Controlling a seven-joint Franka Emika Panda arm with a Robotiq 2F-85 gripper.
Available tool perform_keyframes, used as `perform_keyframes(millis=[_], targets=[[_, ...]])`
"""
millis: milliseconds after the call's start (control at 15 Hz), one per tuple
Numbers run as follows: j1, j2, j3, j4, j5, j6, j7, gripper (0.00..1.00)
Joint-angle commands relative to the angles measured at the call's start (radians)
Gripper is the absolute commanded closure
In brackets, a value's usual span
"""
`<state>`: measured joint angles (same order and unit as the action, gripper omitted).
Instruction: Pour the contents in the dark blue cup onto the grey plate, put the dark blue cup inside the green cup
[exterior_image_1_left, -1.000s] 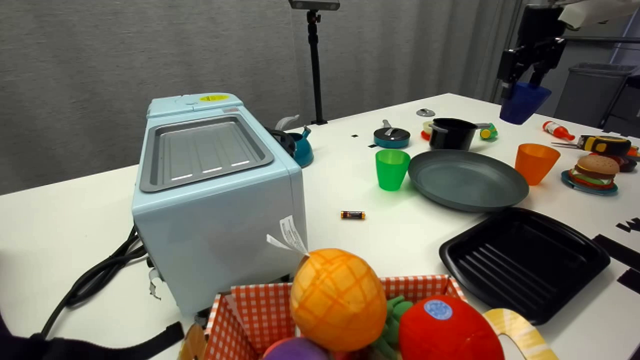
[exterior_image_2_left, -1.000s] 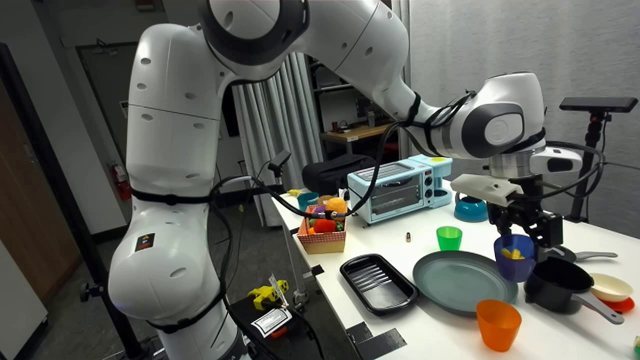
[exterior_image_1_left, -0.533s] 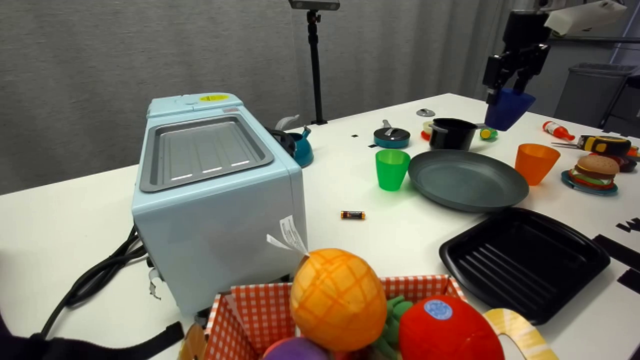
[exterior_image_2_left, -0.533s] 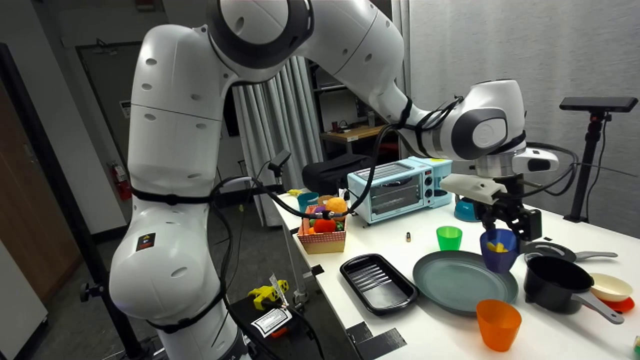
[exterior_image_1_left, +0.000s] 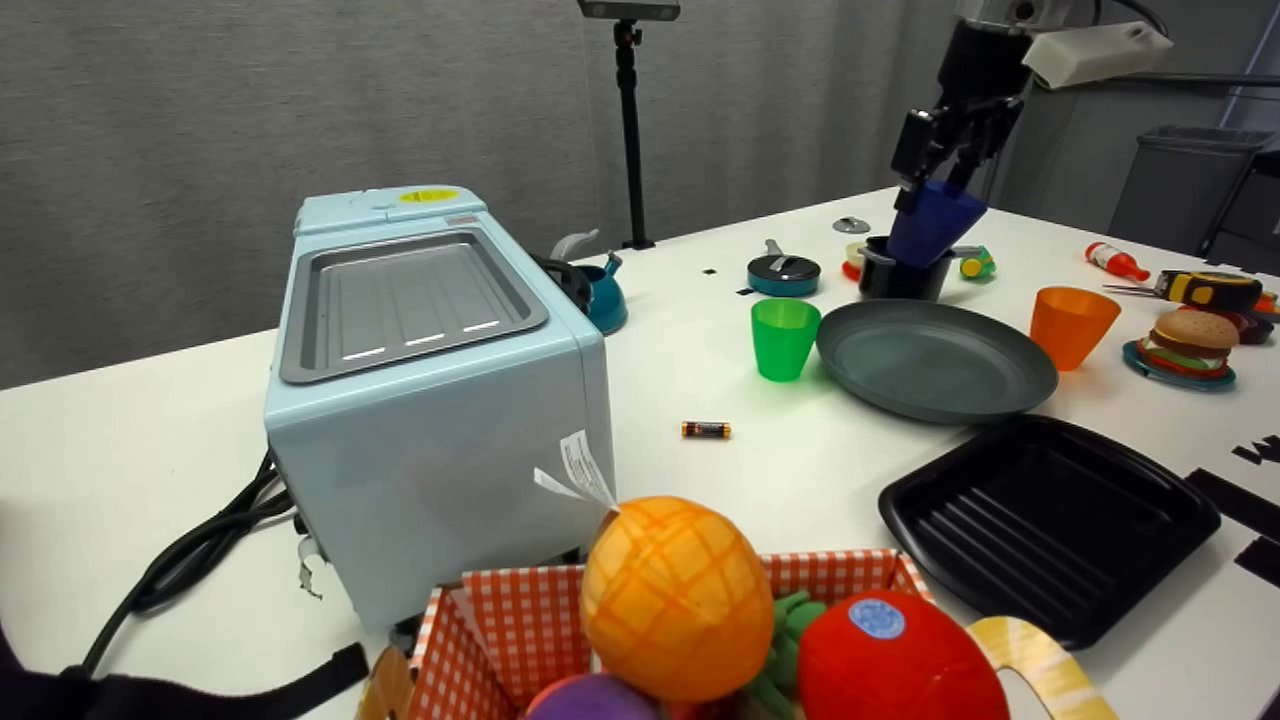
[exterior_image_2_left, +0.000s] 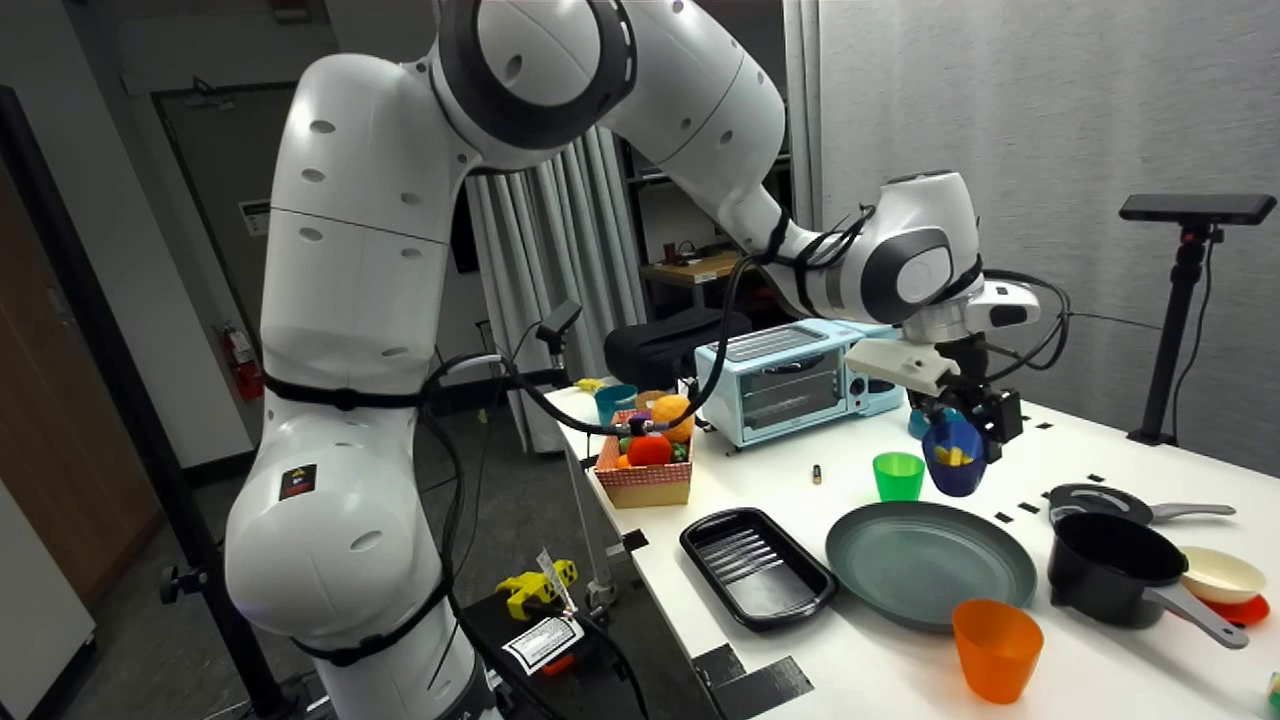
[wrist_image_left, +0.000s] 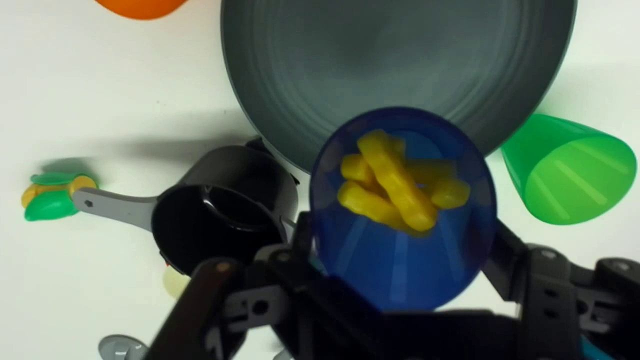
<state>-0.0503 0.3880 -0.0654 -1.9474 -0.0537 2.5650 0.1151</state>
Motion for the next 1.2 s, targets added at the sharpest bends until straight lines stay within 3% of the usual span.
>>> perform_keyframes(millis=[0,333,533,733,933,1133], targets=[[-0.012,-0.027,0.018,-0.067,0.042,0.158,-0.039,0.47],[-0.052,-0.057,0.092,-0.196,0.131,0.414,-0.15,0.47],[-0.116,-0.05,0.189,-0.272,0.189,0.58,-0.222,0.47],[-0.256,-0.042,0.368,-0.33,0.211,0.757,-0.26,0.47],[-0.426,-0.025,0.548,-0.366,0.119,0.885,-0.209,0.47],[-0.576,-0.016,0.67,-0.39,0.021,0.947,-0.165,0.47]])
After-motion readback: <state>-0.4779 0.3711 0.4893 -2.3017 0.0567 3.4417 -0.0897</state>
